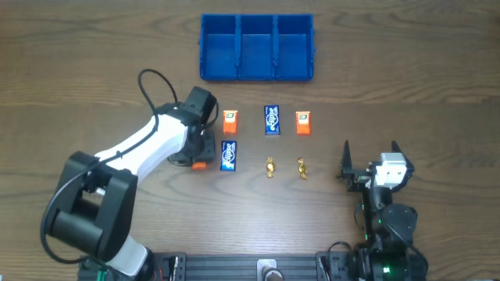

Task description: Sort Candies Into Trays

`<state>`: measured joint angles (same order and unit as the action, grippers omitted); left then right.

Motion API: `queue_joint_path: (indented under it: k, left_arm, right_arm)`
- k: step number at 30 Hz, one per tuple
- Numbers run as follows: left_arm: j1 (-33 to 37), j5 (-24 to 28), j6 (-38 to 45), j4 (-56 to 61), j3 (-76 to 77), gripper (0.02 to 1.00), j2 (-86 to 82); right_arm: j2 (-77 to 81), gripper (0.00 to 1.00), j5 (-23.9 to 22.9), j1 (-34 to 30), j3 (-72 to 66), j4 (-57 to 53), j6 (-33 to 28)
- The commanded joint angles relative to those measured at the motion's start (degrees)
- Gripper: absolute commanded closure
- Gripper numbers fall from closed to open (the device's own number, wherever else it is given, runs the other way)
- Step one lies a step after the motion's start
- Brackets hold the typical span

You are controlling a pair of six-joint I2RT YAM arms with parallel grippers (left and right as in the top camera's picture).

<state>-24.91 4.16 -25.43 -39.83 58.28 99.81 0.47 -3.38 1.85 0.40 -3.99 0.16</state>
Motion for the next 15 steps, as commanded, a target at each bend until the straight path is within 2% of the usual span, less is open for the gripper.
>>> queue_joint_path:
  k: [1,6,12,13,15]
  left_arm:
    - [-1.49,-5.16,-4.96,-6.60,14.14,0.687,-5.77]
    - [-1.33,-9.73,-4.83,-17.84,35.91,0.706,-0.07]
    - [-0.81,-10.29,1.05,-25.73,63.95,0.684,16.26]
    - [-0.31,-10.01,1.03,-28.81,71.58,0.671,21.70]
    - [0.31,-9.18,1.03,-31.01,77.09,0.667,25.97]
  right_arm:
    - [-0.31,0.003,0.09,0.35,0.04,-0.44,-0.66]
    - [-0.31,0.003,0.09,0.35,0.04,-0.44,-0.66]
    - [-0.31,0.003,0.09,0.35,0.04,-0.44,-0.66]
    - [-0.31,0.003,0.09,0.35,0.04,-0.44,-0.66]
    - [-0.31,0.003,0.09,0.35,0.04,-0.44,-0.66]
